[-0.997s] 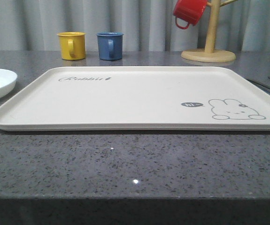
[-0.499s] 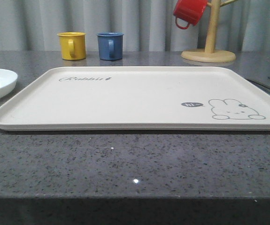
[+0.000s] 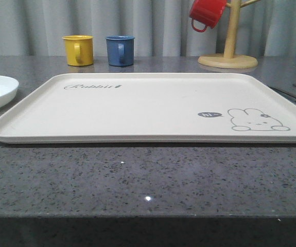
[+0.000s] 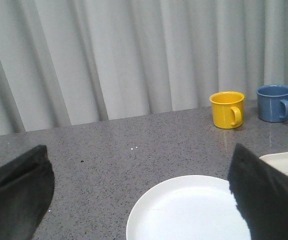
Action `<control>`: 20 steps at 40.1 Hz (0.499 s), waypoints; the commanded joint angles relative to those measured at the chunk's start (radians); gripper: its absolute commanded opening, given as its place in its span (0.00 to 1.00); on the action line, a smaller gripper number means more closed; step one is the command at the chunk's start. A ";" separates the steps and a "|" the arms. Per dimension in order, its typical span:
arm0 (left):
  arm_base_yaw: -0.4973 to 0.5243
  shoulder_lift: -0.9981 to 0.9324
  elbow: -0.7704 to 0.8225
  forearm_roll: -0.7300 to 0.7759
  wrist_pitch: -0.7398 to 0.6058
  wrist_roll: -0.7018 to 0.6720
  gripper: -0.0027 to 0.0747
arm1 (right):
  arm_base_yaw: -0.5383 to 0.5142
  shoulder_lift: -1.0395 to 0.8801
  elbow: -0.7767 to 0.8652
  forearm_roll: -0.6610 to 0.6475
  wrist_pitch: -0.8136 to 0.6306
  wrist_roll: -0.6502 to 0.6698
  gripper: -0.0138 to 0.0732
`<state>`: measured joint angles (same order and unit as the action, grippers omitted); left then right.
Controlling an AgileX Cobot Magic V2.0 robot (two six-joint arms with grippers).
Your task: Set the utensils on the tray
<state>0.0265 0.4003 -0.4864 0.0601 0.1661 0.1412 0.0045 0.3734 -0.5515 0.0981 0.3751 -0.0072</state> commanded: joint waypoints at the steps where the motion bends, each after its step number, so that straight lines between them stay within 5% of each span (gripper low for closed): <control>1: 0.002 0.014 -0.032 -0.010 -0.082 -0.012 0.87 | -0.004 0.014 -0.035 -0.001 -0.075 -0.005 0.90; 11: -0.042 0.137 -0.097 -0.045 -0.047 -0.012 0.83 | -0.004 0.014 -0.035 -0.001 -0.075 -0.005 0.90; 20: -0.220 0.478 -0.377 -0.045 0.355 0.011 0.83 | -0.004 0.014 -0.035 -0.001 -0.074 -0.005 0.90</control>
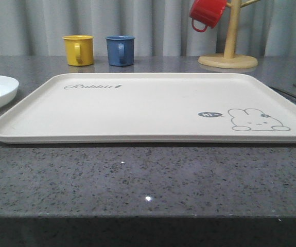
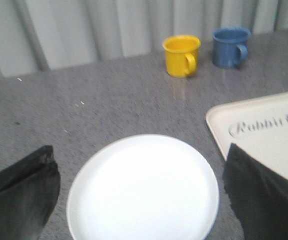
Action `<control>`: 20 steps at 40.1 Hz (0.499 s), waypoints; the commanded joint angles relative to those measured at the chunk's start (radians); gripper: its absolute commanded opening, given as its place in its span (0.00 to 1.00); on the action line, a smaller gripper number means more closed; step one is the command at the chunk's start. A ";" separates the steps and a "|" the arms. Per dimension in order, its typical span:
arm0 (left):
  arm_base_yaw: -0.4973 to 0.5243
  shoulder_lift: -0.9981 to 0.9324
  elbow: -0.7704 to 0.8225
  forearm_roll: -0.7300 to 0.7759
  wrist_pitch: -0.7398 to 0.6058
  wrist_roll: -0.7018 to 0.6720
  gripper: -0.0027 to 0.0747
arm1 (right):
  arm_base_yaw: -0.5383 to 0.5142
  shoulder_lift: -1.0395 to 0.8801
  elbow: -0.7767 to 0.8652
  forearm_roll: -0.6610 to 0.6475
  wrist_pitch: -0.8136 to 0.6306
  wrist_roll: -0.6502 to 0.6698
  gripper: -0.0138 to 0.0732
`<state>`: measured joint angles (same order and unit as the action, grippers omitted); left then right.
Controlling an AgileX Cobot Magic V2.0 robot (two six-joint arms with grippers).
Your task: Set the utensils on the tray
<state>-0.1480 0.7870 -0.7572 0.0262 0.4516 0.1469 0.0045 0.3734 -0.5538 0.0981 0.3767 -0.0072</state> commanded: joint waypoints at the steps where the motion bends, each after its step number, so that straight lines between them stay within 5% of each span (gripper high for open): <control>1: -0.060 0.131 -0.137 -0.011 0.110 0.005 0.83 | -0.004 0.014 -0.033 -0.001 -0.075 -0.005 0.90; 12: -0.090 0.487 -0.410 0.000 0.508 0.067 0.83 | -0.004 0.014 -0.033 -0.001 -0.074 -0.005 0.90; 20: -0.090 0.653 -0.480 0.000 0.624 0.111 0.83 | -0.004 0.014 -0.033 -0.001 -0.074 -0.005 0.90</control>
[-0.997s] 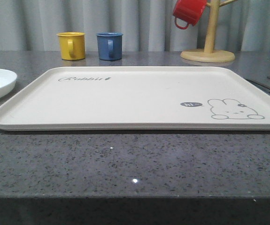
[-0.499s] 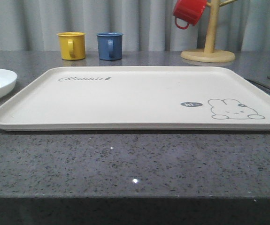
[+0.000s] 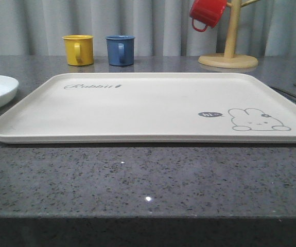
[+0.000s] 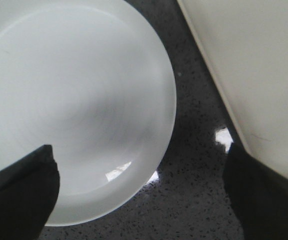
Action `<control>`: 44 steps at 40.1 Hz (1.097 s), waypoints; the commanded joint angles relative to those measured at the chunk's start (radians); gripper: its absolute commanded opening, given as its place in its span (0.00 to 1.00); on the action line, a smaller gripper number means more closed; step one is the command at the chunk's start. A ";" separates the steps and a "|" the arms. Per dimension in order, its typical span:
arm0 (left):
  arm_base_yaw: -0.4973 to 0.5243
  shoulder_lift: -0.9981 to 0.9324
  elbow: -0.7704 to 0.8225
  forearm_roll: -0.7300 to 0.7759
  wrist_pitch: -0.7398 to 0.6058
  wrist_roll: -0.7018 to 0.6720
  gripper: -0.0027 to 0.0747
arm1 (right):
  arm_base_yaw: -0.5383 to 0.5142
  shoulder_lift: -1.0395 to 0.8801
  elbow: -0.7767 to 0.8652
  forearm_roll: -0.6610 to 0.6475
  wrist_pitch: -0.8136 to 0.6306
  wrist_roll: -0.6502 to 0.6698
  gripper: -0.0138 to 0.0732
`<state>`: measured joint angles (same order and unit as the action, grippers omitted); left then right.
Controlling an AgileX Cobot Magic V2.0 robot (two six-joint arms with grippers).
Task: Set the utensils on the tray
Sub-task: 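Grasp the white plate rim with the left gripper and lift it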
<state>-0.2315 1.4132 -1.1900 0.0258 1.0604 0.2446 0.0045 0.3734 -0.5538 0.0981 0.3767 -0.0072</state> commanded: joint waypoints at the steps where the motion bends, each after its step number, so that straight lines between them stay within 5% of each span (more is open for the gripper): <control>1: -0.007 0.044 -0.047 0.000 0.015 0.019 0.83 | -0.004 0.014 -0.033 -0.001 -0.074 -0.005 0.90; 7: -0.007 0.110 -0.048 0.000 0.011 0.034 0.83 | -0.004 0.014 -0.033 -0.001 -0.074 -0.005 0.90; 12: -0.007 0.145 -0.048 0.000 -0.007 0.034 0.70 | -0.004 0.014 -0.033 -0.001 -0.074 -0.005 0.90; 31: -0.007 0.155 -0.048 0.000 -0.005 0.038 0.01 | -0.004 0.014 -0.033 -0.001 -0.074 -0.005 0.90; 44: -0.010 0.087 -0.097 0.006 -0.037 0.038 0.01 | -0.004 0.014 -0.033 -0.001 -0.074 -0.005 0.90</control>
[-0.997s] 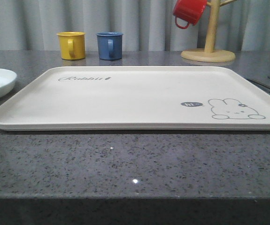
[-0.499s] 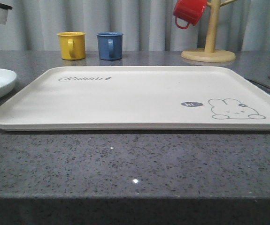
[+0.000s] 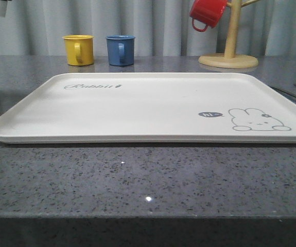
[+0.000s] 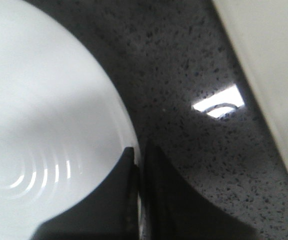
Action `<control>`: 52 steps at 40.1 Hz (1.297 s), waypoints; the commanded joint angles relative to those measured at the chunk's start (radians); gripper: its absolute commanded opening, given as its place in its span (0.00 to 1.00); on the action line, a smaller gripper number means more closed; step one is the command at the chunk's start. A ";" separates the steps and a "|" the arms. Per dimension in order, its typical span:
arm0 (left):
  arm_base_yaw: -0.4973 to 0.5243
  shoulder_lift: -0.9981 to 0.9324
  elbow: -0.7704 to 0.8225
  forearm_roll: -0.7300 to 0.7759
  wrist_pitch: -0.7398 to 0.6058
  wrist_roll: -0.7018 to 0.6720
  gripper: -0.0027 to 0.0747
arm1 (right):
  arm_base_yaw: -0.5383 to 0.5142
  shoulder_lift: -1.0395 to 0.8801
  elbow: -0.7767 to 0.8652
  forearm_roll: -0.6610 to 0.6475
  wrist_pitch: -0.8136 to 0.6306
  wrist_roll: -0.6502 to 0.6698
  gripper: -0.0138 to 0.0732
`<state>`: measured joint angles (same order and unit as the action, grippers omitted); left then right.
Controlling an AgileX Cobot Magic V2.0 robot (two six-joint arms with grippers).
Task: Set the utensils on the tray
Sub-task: 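Grasp the white plate rim with the left gripper and lift it, then lower the white plate onto the tray and open the left gripper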
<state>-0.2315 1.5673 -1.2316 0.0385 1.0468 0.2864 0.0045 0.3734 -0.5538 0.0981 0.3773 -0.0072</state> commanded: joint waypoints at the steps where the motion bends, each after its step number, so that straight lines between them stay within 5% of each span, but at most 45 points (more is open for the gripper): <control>1: -0.016 -0.073 -0.072 0.005 -0.019 -0.004 0.01 | -0.004 0.014 -0.033 -0.001 -0.075 -0.005 0.90; 8: -0.111 -0.084 -0.205 0.050 0.031 -0.004 0.01 | -0.004 0.014 -0.033 -0.001 -0.075 -0.005 0.90; 26: -0.538 0.005 -0.407 0.063 -0.017 -0.014 0.01 | -0.004 0.014 -0.033 -0.001 -0.075 -0.005 0.90; 52: -0.573 0.238 -0.411 -0.044 0.108 -0.014 0.01 | -0.004 0.014 -0.033 -0.001 -0.075 -0.005 0.90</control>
<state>-0.8008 1.8327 -1.6124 0.0224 1.1350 0.2808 0.0045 0.3734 -0.5538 0.0981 0.3789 -0.0072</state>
